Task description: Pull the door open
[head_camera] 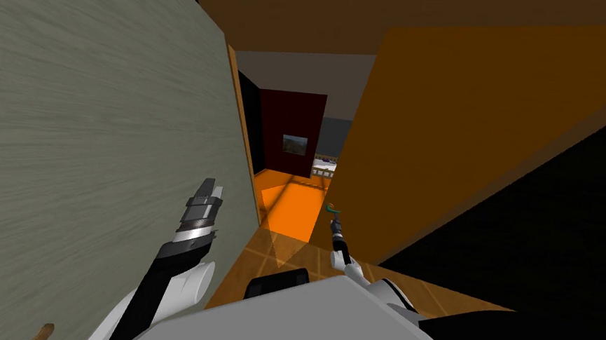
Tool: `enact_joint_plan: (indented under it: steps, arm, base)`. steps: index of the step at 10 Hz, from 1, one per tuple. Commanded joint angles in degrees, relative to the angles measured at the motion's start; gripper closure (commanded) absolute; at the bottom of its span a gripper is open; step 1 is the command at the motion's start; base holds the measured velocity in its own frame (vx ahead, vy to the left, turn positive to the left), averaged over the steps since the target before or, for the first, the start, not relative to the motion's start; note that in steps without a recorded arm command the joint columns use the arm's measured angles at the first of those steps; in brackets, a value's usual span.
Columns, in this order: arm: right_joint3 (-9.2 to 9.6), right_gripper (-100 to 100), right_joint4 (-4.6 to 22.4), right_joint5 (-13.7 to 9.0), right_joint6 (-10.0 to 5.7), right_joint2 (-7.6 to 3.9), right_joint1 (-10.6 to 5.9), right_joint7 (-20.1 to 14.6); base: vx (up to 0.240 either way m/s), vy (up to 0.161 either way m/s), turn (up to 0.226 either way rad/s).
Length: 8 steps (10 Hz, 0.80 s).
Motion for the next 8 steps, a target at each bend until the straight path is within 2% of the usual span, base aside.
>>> enact_joint_plan:
  steps: [1,2,3,4,6,7,8]
  arm:
    - [-0.25,-100,-1.3,-0.2,0.01,-0.76,1.58,-0.8]
    - [-0.56,-100,-1.0,-0.4,-0.44,-1.94,2.35,-2.0]
    - [-0.56,-100,-1.0,-0.4,-0.44,-1.94,2.35,-2.0]
    - [-0.80,-100,-0.7,-0.6,-0.80,-2.88,2.96,-3.0]
    - [-0.81,-100,-0.9,-0.6,-0.40,-2.76,2.82,-2.6]
    - [-0.81,100,-0.9,-0.6,-0.40,-2.76,2.82,-2.6]
    - [-0.81,100,-0.9,-0.6,-0.40,-2.76,2.82,-2.6]
  base:
    - [0.153,-0.022,0.110]
    - [0.174,-0.017,0.093]
    - [0.145,-0.016,0.055]
    - [0.169,-0.011,0.105]
    - [0.083,-0.009,0.021]
    - [0.000,0.000,0.000]
    - [-0.014,0.002,0.001]
